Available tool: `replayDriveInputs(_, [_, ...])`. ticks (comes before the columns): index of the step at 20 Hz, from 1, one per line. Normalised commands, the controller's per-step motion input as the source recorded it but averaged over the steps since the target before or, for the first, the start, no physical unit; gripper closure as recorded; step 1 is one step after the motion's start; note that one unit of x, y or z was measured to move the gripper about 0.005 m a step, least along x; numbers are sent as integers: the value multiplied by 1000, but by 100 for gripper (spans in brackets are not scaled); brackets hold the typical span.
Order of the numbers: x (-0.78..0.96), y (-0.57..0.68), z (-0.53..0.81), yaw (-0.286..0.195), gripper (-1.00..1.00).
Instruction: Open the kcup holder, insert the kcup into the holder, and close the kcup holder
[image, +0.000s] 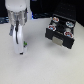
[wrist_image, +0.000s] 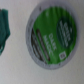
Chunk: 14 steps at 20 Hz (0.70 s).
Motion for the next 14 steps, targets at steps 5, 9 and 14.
replayDriveInputs(5, [3,46,-61,-30,-100])
replayDriveInputs(9, [-11,-25,-186,-101,-100])
replayDriveInputs(14, [13,-28,-189,-127,-100])
